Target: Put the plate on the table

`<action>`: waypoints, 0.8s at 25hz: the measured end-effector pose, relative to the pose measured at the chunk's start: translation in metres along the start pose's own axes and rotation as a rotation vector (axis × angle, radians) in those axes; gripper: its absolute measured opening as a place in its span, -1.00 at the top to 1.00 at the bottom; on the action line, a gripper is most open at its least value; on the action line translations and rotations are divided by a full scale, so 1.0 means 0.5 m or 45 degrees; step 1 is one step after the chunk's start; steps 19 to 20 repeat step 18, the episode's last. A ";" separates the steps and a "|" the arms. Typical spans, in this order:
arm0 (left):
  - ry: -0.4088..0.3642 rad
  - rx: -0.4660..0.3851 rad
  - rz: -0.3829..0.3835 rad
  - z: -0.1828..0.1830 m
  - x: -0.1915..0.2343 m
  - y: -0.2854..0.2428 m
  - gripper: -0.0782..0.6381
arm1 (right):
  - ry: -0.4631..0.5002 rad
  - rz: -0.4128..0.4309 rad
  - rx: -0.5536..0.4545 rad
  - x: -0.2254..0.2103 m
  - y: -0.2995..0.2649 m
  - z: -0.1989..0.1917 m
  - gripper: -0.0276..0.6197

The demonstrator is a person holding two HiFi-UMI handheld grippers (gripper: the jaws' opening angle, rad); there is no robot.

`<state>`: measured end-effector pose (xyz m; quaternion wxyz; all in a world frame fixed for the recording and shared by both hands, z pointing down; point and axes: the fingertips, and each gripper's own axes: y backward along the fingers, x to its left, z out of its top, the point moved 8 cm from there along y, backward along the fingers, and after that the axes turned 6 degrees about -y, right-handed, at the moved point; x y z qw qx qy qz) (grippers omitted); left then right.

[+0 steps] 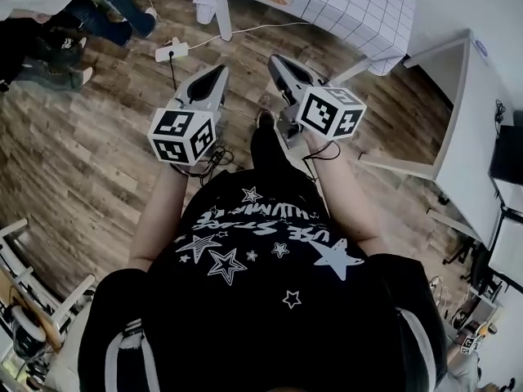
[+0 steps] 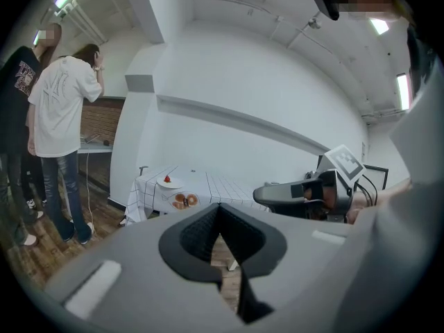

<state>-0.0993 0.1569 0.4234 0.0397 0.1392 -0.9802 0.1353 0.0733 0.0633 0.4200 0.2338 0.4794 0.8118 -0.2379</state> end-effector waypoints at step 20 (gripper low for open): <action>0.016 -0.019 -0.005 -0.067 -0.070 0.124 0.76 | 0.036 -0.083 0.042 0.076 0.131 -0.105 0.87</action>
